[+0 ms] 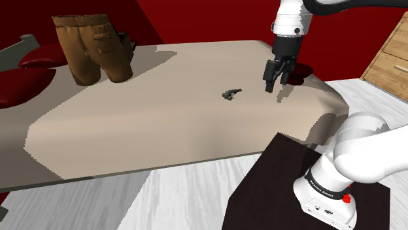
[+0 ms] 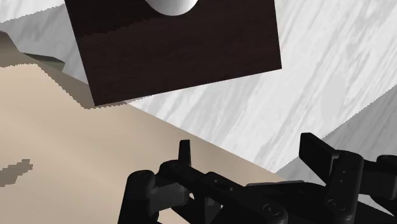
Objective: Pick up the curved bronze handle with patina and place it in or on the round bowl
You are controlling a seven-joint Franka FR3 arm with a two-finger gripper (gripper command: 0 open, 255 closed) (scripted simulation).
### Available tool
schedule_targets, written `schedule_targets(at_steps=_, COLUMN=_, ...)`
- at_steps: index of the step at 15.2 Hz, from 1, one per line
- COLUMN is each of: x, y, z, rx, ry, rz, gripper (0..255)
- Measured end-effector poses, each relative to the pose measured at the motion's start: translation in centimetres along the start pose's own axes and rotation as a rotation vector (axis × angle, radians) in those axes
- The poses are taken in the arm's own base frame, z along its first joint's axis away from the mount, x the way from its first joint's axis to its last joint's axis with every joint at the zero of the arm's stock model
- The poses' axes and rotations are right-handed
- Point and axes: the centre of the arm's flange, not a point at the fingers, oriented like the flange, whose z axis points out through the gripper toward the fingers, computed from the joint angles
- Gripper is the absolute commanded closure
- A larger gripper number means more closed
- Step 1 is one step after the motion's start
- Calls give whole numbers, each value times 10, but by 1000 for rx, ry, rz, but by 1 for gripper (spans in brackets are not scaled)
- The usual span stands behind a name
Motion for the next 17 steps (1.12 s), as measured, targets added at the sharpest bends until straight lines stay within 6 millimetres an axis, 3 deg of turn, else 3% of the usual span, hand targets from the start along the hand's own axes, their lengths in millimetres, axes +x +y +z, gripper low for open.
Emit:
schedule_targets(at_steps=2, x=5, y=2, z=3, rx=-3, ry=1, rz=-2, gripper=0)
schedule_targets(at_steps=6, x=37, y=14, z=26, rx=-22, ry=15, rz=-19, gripper=0)
schedule_targets(at_steps=17, x=158, y=52, z=90, rx=-85, ry=62, rz=-74, gripper=0)
